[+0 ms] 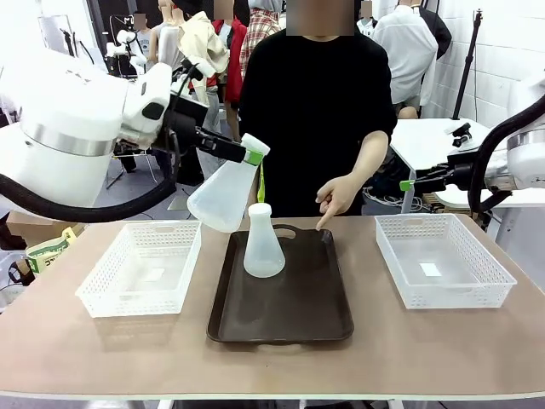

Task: Prepare the laboratory tools.
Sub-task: Place the picked Big flask upright in the Handle tray as directed by the person.

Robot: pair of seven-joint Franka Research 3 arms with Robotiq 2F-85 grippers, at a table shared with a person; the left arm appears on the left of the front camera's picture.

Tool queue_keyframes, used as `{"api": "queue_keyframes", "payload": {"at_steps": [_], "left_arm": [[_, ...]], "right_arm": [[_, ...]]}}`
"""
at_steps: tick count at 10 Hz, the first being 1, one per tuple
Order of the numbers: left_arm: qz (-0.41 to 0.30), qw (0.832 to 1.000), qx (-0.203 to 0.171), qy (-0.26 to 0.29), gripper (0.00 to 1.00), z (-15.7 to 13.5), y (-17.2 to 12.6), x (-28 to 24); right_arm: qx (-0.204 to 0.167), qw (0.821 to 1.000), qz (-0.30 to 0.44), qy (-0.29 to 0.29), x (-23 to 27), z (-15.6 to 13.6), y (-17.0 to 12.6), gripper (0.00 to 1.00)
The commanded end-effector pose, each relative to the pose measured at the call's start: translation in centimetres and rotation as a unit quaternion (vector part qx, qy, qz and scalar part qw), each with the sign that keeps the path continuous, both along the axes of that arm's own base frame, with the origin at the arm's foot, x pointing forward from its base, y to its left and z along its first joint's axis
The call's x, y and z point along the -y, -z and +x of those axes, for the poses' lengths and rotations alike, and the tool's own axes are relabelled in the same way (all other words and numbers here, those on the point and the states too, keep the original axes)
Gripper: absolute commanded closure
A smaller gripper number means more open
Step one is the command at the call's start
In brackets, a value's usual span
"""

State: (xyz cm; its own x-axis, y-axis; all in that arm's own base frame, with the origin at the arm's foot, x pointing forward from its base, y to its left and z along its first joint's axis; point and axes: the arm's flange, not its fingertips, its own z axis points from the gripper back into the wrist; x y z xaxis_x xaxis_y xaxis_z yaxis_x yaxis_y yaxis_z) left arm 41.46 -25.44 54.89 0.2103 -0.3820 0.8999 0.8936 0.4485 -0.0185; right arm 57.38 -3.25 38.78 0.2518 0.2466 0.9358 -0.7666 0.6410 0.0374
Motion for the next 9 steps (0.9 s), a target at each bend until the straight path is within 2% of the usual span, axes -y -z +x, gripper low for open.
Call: {"api": "queue_keyframes", "payload": {"at_steps": [1, 2, 3, 6, 7, 9], "left_arm": [[-0.06, 0.997, 0.026, 0.047, 1.0, 2.4, 3.3, -1.1], [-0.069, 0.997, -0.003, 0.029, 1.0, 2.6, 3.4, -0.8], [-0.02, 0.999, 0.016, 0.019, 1.0, 0.5, 0.6, -0.9], [-0.02, 0.999, 0.016, 0.019, 1.0, 0.5, 0.6, -0.9], [-0.032, 0.999, 0.02, 0.026, 1.0, 0.7, 1.6, -1.1], [-0.099, 0.987, 0.03, 0.121, 1.0, -0.2, 6.2, 1.5]], "right_arm": [[-0.003, 1.0, -0.006, 0.004, -0.1, 0.0, 0.1, 0.0], [-0.003, 1.0, -0.006, 0.004, -0.1, 0.0, 0.1, 0.0], [-0.003, 1.0, -0.006, 0.004, -0.1, 0.0, 0.1, 0.0], [-0.003, 1.0, -0.006, 0.004, -0.1, 0.0, 0.1, 0.0], [-0.003, 1.0, -0.006, 0.004, -0.1, 0.0, 0.1, 0.0], [-0.003, 1.0, -0.006, 0.004, -0.1, 0.0, 0.1, 0.0]]}}
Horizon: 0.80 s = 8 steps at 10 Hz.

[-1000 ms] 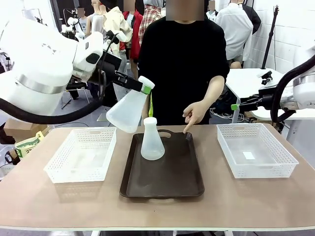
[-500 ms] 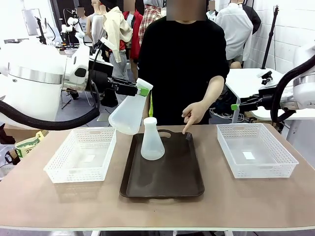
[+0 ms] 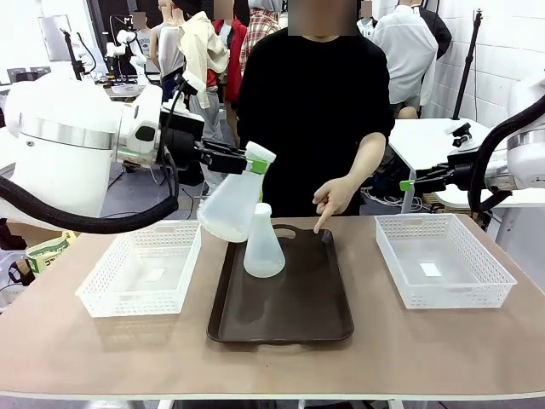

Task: Prepare the laboratory tools.
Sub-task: Place the picked Big flask upright in the Handle tray as directed by the person.

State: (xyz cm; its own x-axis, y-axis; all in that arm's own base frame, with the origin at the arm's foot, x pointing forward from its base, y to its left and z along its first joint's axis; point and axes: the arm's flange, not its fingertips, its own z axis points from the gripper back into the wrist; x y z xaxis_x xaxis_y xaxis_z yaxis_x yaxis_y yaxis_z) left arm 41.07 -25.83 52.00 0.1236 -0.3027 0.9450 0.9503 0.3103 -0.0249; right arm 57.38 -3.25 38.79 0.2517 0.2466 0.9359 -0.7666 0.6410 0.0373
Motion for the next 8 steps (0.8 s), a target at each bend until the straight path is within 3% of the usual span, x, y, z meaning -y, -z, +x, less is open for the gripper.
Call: {"api": "queue_keyframes", "payload": {"at_steps": [1, 2, 4, 6, 8], "left_arm": [[-0.075, 0.995, 0.018, 0.063, 1.0, -0.4, 5.8, 2.3], [-0.093, 0.992, 0.024, 0.084, 1.0, -0.9, 7.5, 3.2], [-0.109, 0.981, 0.08, 0.139, 1.0, -0.8, 10.1, 3.8], [-0.106, 0.981, 0.098, 0.127, 1.0, 1.0, 14.3, 3.8], [-0.123, 0.979, 0.104, 0.124, 1.0, 1.7, 16.1, 3.5]], "right_arm": [[-0.003, 1.0, -0.006, 0.004, -0.1, 0.0, 0.1, 0.0], [-0.003, 1.0, -0.006, 0.004, -0.1, 0.0, 0.1, 0.0], [-0.003, 1.0, -0.006, 0.004, -0.1, 0.0, 0.1, 0.0], [-0.003, 1.0, -0.006, 0.004, -0.1, 0.0, 0.1, 0.0], [-0.003, 1.0, -0.006, 0.004, -0.1, 0.0, 0.1, 0.0]]}}
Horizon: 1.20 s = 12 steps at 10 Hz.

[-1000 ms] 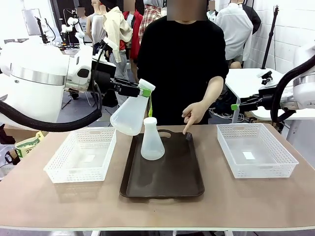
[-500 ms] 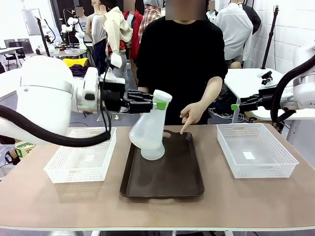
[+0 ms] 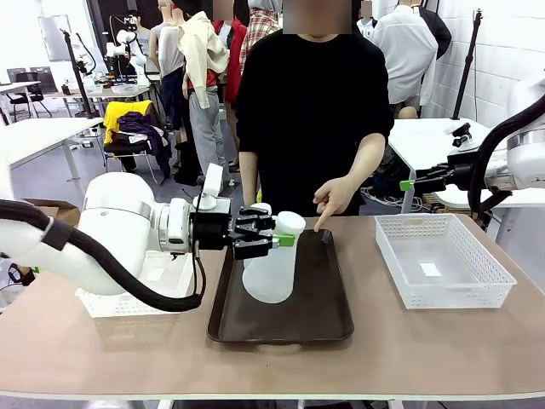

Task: Prepare the laboratory tools.
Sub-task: Place the picked Big flask upright in the Handle tray as directed by the person.

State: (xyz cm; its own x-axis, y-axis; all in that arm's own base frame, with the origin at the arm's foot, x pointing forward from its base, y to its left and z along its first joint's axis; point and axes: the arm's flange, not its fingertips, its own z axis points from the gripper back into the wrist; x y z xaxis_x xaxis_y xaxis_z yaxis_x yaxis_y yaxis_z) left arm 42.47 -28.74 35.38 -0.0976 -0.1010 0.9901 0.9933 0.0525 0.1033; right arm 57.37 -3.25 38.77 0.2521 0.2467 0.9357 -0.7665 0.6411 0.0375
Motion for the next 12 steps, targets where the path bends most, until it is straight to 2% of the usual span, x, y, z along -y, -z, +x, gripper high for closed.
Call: {"api": "queue_keyframes", "payload": {"at_steps": [1, 4, 5, 7, 12], "left_arm": [[-0.044, 0.999, 0.001, -0.013, 1.0, 0.5, 0.1, 0.6], [-0.1, 0.994, -0.033, 0.006, 1.0, 1.0, 1.2, 1.0], [-0.096, 0.994, -0.042, 0.012, 1.0, 0.8, 1.7, 1.0], [-0.084, 0.996, -0.027, 0.01, 1.0, 1.0, 2.9, 1.1], [-0.112, 0.993, -0.041, 0.0, 1.0, 1.1, 5.6, 1.7]], "right_arm": [[-0.003, 1.0, -0.006, 0.003, -0.1, 0.0, 0.1, 0.0], [-0.003, 1.0, -0.006, 0.003, -0.1, 0.0, 0.1, 0.0], [-0.003, 1.0, -0.006, 0.003, -0.1, 0.0, 0.1, 0.0], [-0.003, 1.0, -0.006, 0.003, -0.1, 0.0, 0.1, 0.0], [-0.003, 1.0, -0.006, 0.003, -0.1, 0.0, 0.1, 0.0]]}}
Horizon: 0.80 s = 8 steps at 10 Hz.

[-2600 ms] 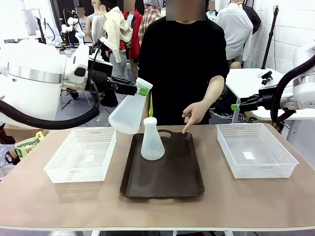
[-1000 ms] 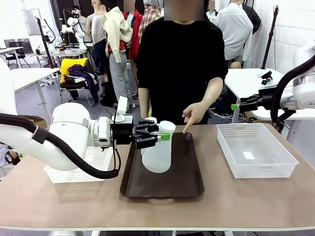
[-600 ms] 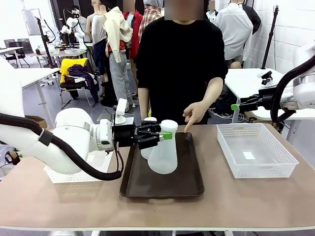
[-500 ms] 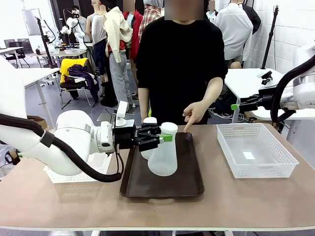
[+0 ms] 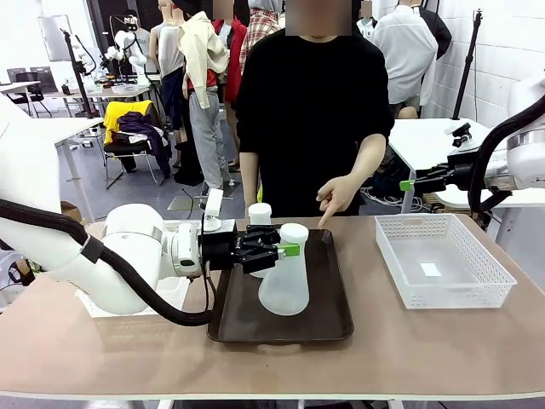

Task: Prepare the laboratory tools.
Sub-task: Place the picked Big flask upright in the Handle tray as directed by the person.

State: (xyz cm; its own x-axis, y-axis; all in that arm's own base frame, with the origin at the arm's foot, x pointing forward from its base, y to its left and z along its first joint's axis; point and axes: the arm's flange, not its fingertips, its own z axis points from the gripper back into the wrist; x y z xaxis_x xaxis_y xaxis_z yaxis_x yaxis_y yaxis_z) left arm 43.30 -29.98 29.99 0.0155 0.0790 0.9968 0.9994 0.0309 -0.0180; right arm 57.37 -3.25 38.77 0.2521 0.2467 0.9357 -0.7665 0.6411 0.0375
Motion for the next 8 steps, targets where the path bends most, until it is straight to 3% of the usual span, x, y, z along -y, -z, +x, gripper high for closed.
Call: {"api": "queue_keyframes", "payload": {"at_steps": [1, 4, 8], "left_arm": [[-0.014, 1.0, 0.014, -0.019, 1.0, 0.3, 0.6, 0.4], [-0.002, 1.0, 0.009, -0.022, 1.0, 0.3, 1.3, 0.2], [0.024, 0.999, 0.006, -0.022, 0.23, 0.3, 1.4, -0.7]], "right_arm": [[-0.003, 1.0, -0.006, 0.003, -0.1, 0.0, 0.1, 0.0], [-0.003, 1.0, -0.006, 0.003, -0.1, 0.0, 0.1, 0.0], [-0.003, 1.0, -0.006, 0.003, -0.1, 0.0, 0.1, 0.0]]}}
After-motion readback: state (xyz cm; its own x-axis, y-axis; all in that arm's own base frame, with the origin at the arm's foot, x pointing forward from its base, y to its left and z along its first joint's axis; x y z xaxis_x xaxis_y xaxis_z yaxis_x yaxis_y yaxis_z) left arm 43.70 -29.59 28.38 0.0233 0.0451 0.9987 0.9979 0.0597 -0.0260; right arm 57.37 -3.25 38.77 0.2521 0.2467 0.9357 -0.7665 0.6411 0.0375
